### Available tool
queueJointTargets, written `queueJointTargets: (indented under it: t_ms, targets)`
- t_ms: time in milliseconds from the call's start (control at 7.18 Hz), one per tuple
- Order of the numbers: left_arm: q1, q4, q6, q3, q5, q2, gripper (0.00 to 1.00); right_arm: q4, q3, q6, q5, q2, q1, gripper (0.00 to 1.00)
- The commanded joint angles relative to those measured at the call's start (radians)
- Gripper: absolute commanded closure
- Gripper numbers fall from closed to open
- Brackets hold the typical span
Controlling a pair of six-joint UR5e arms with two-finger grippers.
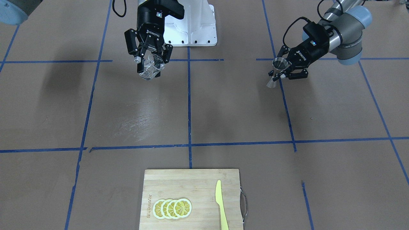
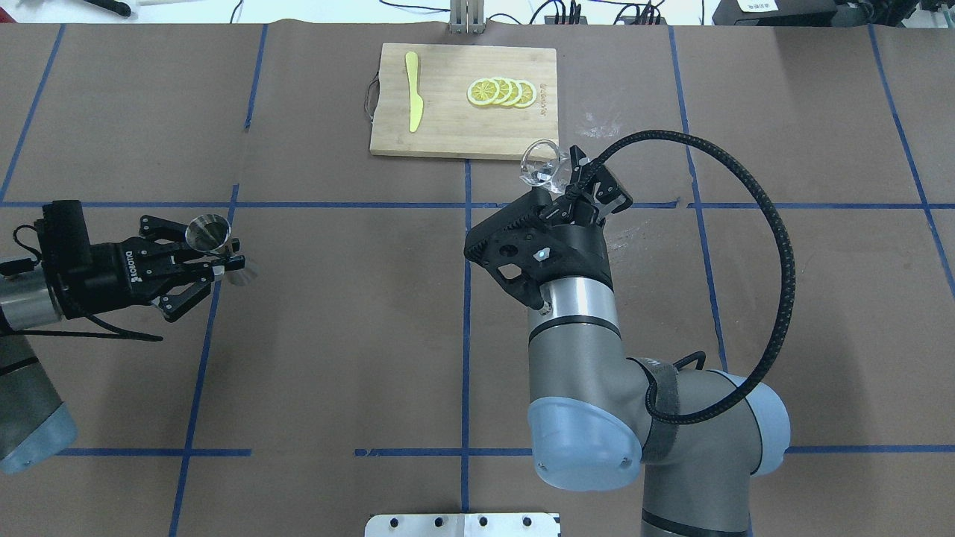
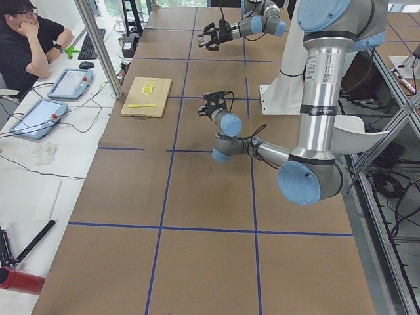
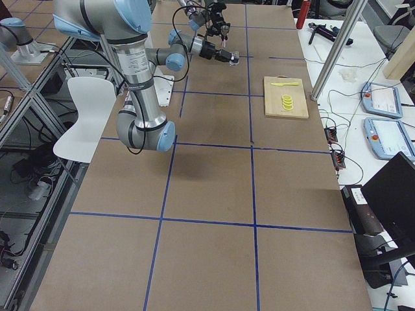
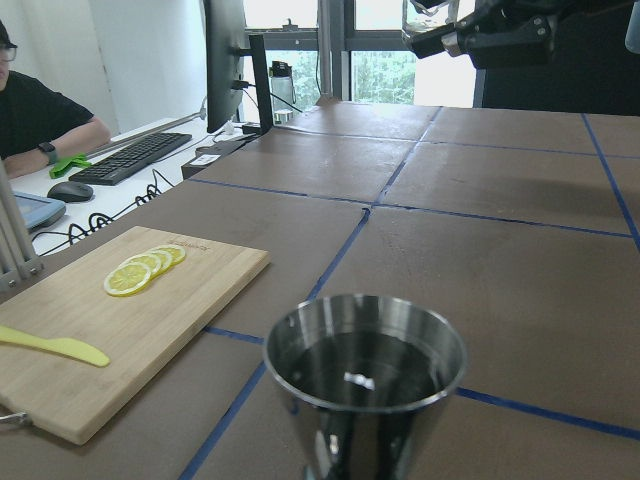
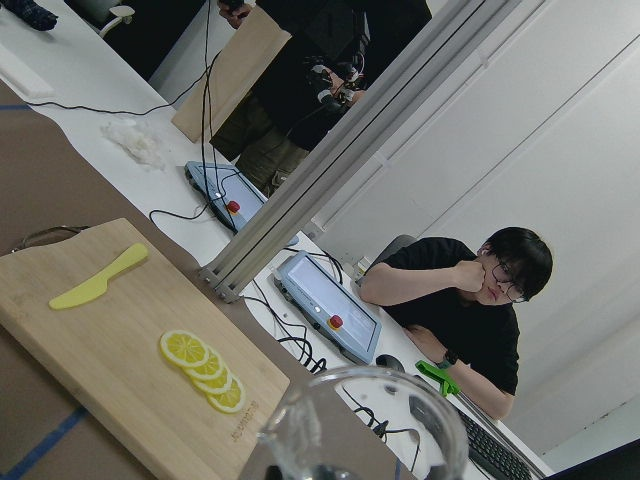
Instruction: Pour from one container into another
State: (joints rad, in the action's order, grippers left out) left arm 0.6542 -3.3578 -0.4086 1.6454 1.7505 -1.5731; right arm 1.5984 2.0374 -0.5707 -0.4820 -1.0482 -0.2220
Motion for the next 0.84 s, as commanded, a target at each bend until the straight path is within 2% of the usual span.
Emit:
queueJointTargets:
  t_ms: [0,418,557,697]
  targets:
    - [-0.004,-0.079,-0.074,0.016,-0.138,0.114,1.00,0.000,0.000,0.000,0.000,-0.001,0.000,1.00]
    - [-0.036,-0.098,-0.192,0.016,-0.207,0.178,1.00,0.000,0.001,0.000,0.000,-0.001,0.000,1.00]
    - [-0.078,-0.097,-0.247,0.016,-0.250,0.189,1.00,0.000,0.001,0.000,0.000,-0.001,0.000,1.00]
    - [-0.170,-0.097,-0.272,0.016,-0.373,0.202,1.00,-0.002,0.001,0.000,0.000,-0.001,0.000,1.00]
